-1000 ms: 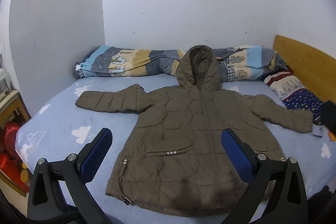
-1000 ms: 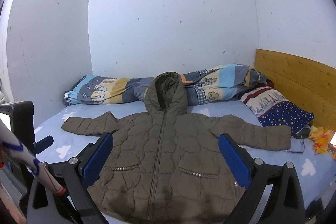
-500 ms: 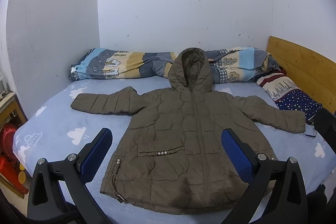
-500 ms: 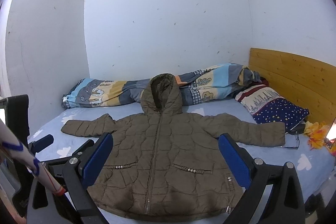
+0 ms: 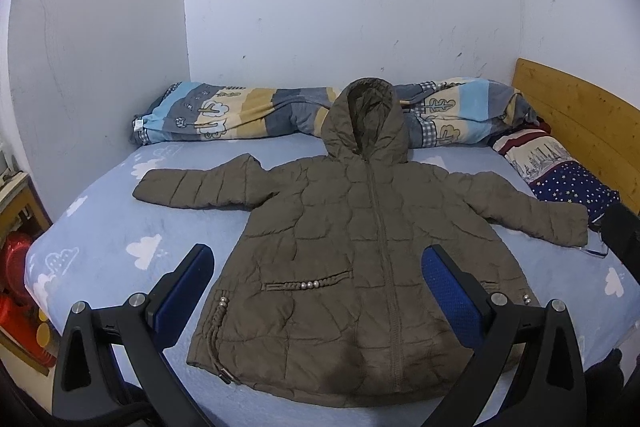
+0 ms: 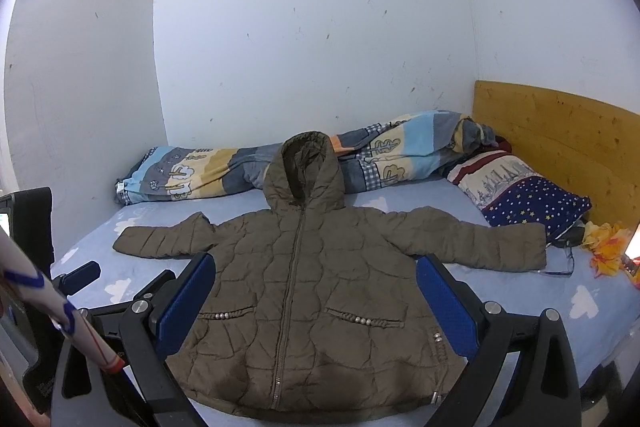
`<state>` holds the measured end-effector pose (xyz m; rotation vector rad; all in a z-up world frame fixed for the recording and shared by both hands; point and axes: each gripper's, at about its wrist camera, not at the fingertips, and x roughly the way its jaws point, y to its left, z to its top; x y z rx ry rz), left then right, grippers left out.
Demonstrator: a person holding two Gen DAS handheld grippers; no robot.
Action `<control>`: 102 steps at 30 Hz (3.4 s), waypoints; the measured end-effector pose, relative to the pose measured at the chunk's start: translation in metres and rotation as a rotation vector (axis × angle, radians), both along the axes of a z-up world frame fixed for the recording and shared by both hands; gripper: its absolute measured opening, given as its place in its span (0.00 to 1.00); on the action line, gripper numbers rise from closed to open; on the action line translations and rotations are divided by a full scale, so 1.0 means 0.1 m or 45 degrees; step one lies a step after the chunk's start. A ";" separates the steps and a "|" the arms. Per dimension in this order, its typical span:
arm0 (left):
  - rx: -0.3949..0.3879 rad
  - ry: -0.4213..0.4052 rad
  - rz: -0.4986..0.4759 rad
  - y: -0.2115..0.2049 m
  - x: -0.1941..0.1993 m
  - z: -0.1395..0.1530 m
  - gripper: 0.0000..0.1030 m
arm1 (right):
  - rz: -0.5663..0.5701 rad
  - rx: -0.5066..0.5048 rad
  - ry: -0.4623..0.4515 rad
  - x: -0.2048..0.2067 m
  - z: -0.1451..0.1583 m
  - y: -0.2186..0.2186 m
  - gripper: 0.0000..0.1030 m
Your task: Fold large clothes
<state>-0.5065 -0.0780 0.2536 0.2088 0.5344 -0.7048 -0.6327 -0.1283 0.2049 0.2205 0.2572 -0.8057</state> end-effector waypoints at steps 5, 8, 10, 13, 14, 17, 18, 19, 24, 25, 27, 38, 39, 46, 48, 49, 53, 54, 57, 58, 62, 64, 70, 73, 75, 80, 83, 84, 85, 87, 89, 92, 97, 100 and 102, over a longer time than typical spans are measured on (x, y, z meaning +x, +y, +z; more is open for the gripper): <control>0.007 0.009 0.004 -0.02 0.04 -0.03 1.00 | 0.009 0.006 0.011 0.03 -0.02 -0.05 0.99; 0.019 0.019 0.003 -0.05 0.07 -0.08 1.00 | 0.010 0.012 0.018 0.06 -0.05 -0.08 0.99; 0.026 0.029 0.002 -0.07 0.09 -0.11 1.00 | 0.010 0.021 0.027 0.07 -0.08 -0.11 0.99; 0.037 0.043 -0.002 -0.08 0.14 -0.15 1.00 | 0.008 0.036 0.044 0.11 -0.12 -0.14 0.99; 0.040 0.047 -0.003 -0.09 0.15 -0.16 1.00 | 0.005 0.040 0.048 0.12 -0.13 -0.15 0.99; 0.052 0.063 -0.005 -0.14 0.17 -0.22 1.00 | 0.005 0.052 0.062 0.15 -0.16 -0.20 0.99; 0.057 0.070 -0.009 -0.15 0.18 -0.24 1.00 | 0.000 0.061 0.065 0.16 -0.18 -0.23 0.99; 0.062 0.076 -0.012 -0.17 0.19 -0.26 1.00 | -0.003 0.068 0.066 0.16 -0.19 -0.26 0.99; 0.072 0.091 -0.024 -0.28 0.22 -0.27 1.00 | -0.045 0.140 0.075 0.13 -0.29 -0.49 0.99; 0.069 0.102 -0.035 -0.31 0.22 -0.25 1.00 | -0.053 0.150 0.075 0.12 -0.31 -0.53 0.99; 0.052 0.131 -0.066 -0.36 0.21 -0.17 1.00 | -0.073 0.158 0.074 0.07 -0.32 -0.63 0.99; -0.239 0.114 -0.171 -0.38 0.54 0.74 1.00 | -0.308 0.505 -0.175 -1.02 -0.46 -2.10 0.99; -0.228 0.117 -0.139 -0.39 0.66 0.68 1.00 | -0.361 0.522 -0.197 -1.17 -0.50 -2.27 0.99; -0.051 0.114 0.013 -0.75 1.65 -0.54 1.00 | -0.589 0.747 -0.405 -1.89 -0.98 -3.43 0.96; -0.004 0.137 0.036 -0.78 1.84 -0.84 1.00 | -0.615 0.832 -0.519 -2.01 -1.22 -3.78 0.91; 0.041 0.172 0.043 -0.82 1.94 -0.97 1.00 | -0.633 0.854 -0.544 -2.07 -1.31 -3.88 0.87; 0.029 0.229 0.081 -0.79 2.17 -1.06 1.00 | -0.700 0.957 -0.617 -2.17 -1.77 -4.32 0.76; 0.030 0.226 0.085 -0.77 2.19 -1.04 1.00 | -0.719 0.992 -0.618 -2.20 -1.88 -4.43 0.74; 0.034 0.230 0.074 -0.75 2.23 -1.04 1.00 | -0.765 1.013 -0.645 -2.30 -2.01 -4.61 0.72; 0.041 0.226 0.075 -0.75 2.24 -1.05 1.00 | -0.781 0.994 -0.639 -2.33 -2.00 -4.67 0.72; 0.050 0.254 0.070 -0.81 2.31 -1.08 1.00 | -0.815 0.970 -0.585 -2.37 -2.06 -4.89 0.72; 0.058 0.263 0.057 -0.86 2.29 -1.11 1.00 | -0.825 0.994 -0.562 -2.37 -2.14 -4.99 0.71; 0.101 0.267 0.031 -0.97 2.27 -1.20 1.00 | -0.829 1.028 -0.475 -2.32 -2.34 -5.24 0.71; 0.101 0.283 0.030 -0.97 2.27 -1.22 1.00 | -0.818 1.030 -0.441 -2.26 -2.36 -5.30 0.67; 0.100 0.283 0.031 -0.96 2.27 -1.21 1.00 | -0.823 1.013 -0.428 -2.25 -2.35 -5.29 0.45; 0.090 0.270 0.031 -0.94 2.24 -1.18 1.00 | -0.841 1.013 -0.533 -2.33 -2.23 -5.18 0.16; 0.088 0.274 0.026 -0.93 2.23 -1.18 1.00 | -0.818 0.916 -0.486 -2.23 -1.96 -5.09 0.15; 0.086 0.271 0.025 -0.92 2.23 -1.17 1.00 | -0.810 0.893 -0.482 -2.20 -1.89 -5.08 0.15; 0.084 0.266 0.025 -0.92 2.23 -1.17 1.00 | -0.801 0.871 -0.484 -2.17 -1.83 -5.05 0.15; 0.083 0.256 0.032 -0.91 2.22 -1.15 1.00 | -0.799 0.841 -0.470 -2.13 -1.73 -5.01 0.14; 0.070 0.251 0.038 -0.89 2.22 -1.13 1.00 | -0.792 0.809 -0.467 -2.09 -1.62 -4.97 0.14; 0.063 0.245 0.039 -0.87 2.20 -1.10 1.00 | -0.772 0.743 -0.486 -1.97 -1.37 -4.86 0.13; 0.055 0.221 0.034 -0.83 2.16 -1.05 1.00 | -0.646 0.620 -0.552 -1.58 -0.81 -4.59 0.13; 0.046 0.198 0.029 -0.80 2.13 -1.01 1.00 | -0.536 0.554 -0.564 -1.25 -0.49 -4.40 0.13; 0.038 0.191 0.030 -0.77 2.12 -0.98 1.00 | -0.458 0.511 -0.550 -0.98 -0.31 -4.25 0.13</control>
